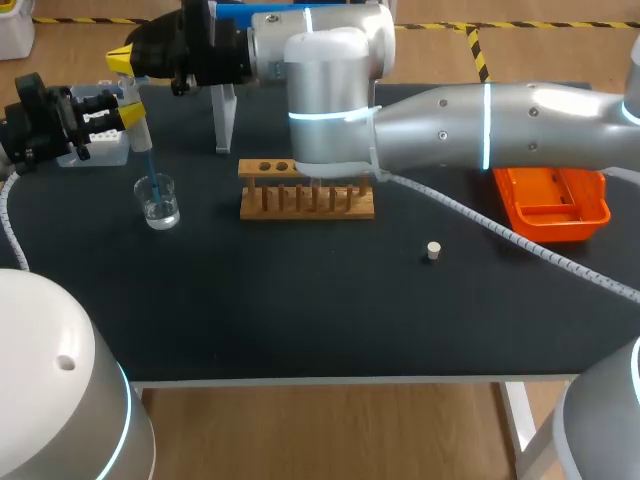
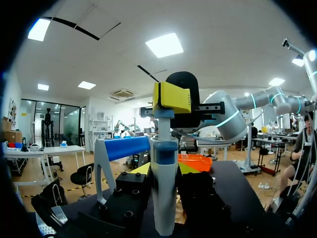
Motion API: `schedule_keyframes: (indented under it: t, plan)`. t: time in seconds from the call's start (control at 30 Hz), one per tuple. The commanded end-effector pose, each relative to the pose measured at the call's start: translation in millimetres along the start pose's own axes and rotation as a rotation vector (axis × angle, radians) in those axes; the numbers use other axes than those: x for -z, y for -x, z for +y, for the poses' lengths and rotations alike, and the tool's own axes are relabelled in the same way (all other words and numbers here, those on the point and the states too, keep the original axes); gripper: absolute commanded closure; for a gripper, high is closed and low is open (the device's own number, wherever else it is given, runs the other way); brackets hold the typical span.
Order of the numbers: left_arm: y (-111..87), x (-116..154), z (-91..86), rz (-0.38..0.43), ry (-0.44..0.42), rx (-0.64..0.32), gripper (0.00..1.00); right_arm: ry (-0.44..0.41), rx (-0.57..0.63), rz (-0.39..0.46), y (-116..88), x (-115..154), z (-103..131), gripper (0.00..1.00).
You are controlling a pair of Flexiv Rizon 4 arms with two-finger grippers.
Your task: Invert the test tube, pick up the pipette, mount the tip to pipette, aspirate from beaker and dispense into the tube, eject the tip, return the pipette, and cap with the stopper.
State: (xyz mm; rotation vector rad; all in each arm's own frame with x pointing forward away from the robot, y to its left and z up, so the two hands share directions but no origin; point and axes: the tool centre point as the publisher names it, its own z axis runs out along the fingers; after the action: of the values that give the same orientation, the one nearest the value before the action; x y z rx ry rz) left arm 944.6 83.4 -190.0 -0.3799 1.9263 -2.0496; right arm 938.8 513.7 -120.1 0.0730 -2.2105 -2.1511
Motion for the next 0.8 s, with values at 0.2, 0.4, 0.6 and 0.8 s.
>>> schedule_keyframes:
  t: [0.2,0.4,0.6,0.8]
  plan:
    - [-0.2,0.3,-0.1,0.0,-0.001,-0.001,1.0,-0.001,0.001,-0.006,2.0,-4.2,-5.6,1.0]
    - [-0.2,0.3,-0.1,0.0,-0.001,-0.001,1.0,-0.004,-0.003,-0.008,1.3,-3.5,-8.7,1.0]
    - [-0.2,0.3,-0.1,0.0,-0.001,-0.001,1.0,-0.007,-0.009,-0.009,0.4,-2.1,-13.9,1.0]
    - [-0.2,0.3,-0.1,0.0,-0.001,-0.001,1.0,-0.012,-0.015,-0.005,-1.3,-3.3,-19.8,1.0]
